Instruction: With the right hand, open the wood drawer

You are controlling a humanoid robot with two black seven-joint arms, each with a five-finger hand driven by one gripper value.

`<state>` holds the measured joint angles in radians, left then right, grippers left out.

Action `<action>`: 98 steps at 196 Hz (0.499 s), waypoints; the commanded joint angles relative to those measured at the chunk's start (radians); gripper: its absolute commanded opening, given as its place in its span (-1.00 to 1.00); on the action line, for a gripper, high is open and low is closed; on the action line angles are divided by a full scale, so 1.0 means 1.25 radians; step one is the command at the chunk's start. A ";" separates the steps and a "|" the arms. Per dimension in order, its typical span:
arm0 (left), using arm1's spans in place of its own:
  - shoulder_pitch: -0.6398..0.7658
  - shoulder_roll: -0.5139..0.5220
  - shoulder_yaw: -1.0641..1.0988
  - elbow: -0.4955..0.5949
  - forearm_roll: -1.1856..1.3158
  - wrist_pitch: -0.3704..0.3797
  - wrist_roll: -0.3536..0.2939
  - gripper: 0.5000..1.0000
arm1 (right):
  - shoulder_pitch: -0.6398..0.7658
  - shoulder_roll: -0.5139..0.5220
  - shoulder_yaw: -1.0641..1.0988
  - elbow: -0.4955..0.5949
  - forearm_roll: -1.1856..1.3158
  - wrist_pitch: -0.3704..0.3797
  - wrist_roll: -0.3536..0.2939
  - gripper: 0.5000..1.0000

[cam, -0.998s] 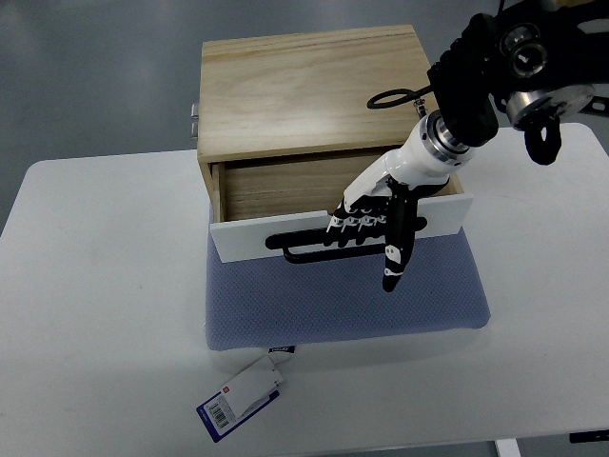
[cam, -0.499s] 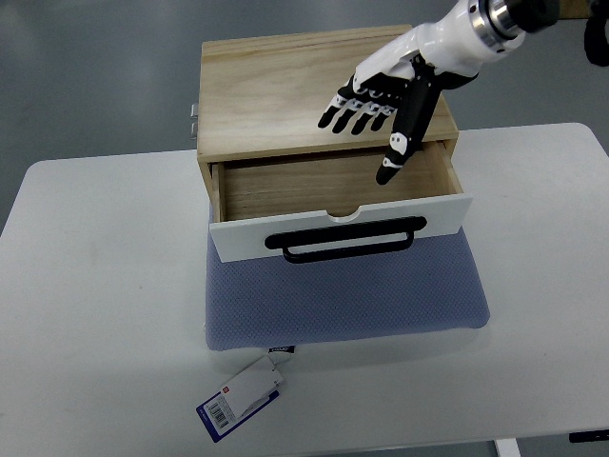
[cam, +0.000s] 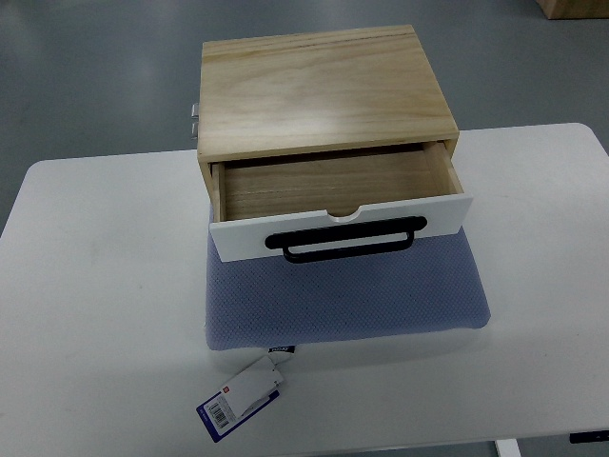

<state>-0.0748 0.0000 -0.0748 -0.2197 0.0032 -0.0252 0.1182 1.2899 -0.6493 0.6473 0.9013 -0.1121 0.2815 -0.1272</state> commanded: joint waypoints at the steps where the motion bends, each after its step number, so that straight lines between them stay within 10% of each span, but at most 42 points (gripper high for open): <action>1: 0.000 0.000 0.001 -0.001 0.000 0.001 0.000 1.00 | -0.128 0.075 0.178 -0.101 0.009 -0.008 0.070 0.78; 52: 0.000 0.000 0.002 -0.001 0.000 0.004 0.000 1.00 | -0.314 0.312 0.550 -0.306 0.069 0.071 0.105 0.78; 98: 0.001 0.000 0.002 -0.002 0.001 0.005 0.001 1.00 | -0.390 0.414 0.654 -0.318 0.069 0.117 0.145 0.78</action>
<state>-0.0745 0.0000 -0.0721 -0.2217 0.0034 -0.0191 0.1181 0.8334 -0.1731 1.4352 0.5060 -0.0262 0.4062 0.0300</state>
